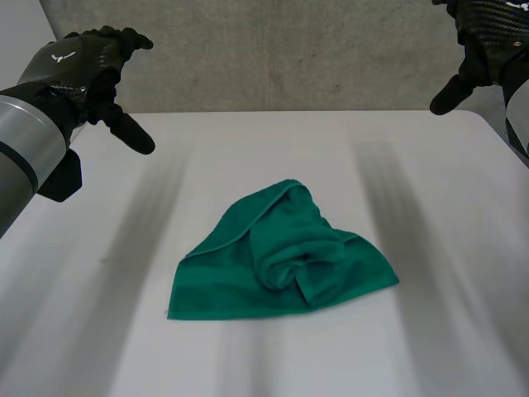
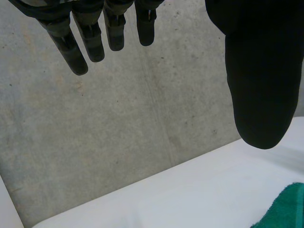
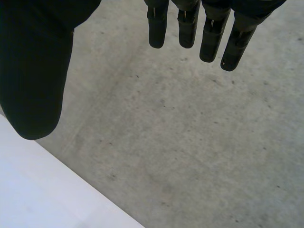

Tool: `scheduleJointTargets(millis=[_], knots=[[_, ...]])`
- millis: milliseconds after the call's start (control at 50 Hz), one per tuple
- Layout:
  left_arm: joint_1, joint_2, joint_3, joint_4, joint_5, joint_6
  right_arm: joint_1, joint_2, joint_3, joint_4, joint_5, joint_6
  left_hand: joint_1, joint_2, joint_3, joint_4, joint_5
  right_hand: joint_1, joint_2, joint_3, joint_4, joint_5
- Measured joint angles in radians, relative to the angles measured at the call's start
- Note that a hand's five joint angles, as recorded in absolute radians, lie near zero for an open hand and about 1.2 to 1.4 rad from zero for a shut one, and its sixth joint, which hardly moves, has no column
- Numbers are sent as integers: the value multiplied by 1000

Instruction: Fold the towel.

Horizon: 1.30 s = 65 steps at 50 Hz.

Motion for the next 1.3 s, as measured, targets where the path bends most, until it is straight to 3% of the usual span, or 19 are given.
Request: scheduleJointTargets(millis=[320, 440, 560, 800, 840, 900, 940, 1100, 1120, 1300], knots=[[-2, -64, -8, 20, -10, 2, 10, 44, -9, 86, -105, -21, 0, 0, 0, 0, 0, 0, 0, 0, 0, 0], [-11, -154, -11, 16, -12, 0, 25, 119, -34, 217, -127, -33, 0, 0, 0, 0, 0, 0, 0, 0, 0, 0], [-54, -334, -18, 2, -14, -10, 115, 239, -53, 359, -161, -19, 0, 0, 0, 0, 0, 0, 0, 0, 0, 0], [-69, -549, -16, -1, -14, -32, 194, 410, -38, 298, -162, 98, 21, 19, 11, 15, 8, 0, 1, 1, 1, 1], [-69, -566, -11, 3, -14, -42, 205, 453, -36, 266, -158, 126, 54, 38, 25, 39, 23, 112, 143, 137, 121, 119], [-68, -597, 0, 16, -13, -70, 213, 506, -31, 200, -149, 149, 70, 52, 41, 58, 40, 604, 732, 718, 696, 668], [-68, -607, 3, 26, -12, -84, 213, 518, -24, 156, -145, 149, 70, 57, 44, 62, 43, 732, 889, 893, 866, 834], [-68, -618, 6, 61, -12, -113, 206, 448, 18, 14, -146, 128, 70, 60, 44, 63, 43, 754, 944, 957, 951, 906], [-68, -619, 5, 85, -12, -119, 203, 338, 45, -29, -158, 118, 70, 60, 44, 63, 43, 754, 944, 960, 951, 906], [-68, -631, 8, 129, -13, -119, 202, 117, 68, -31, -205, 116, 92, 79, 67, 83, 65, 754, 944, 966, 952, 906]])
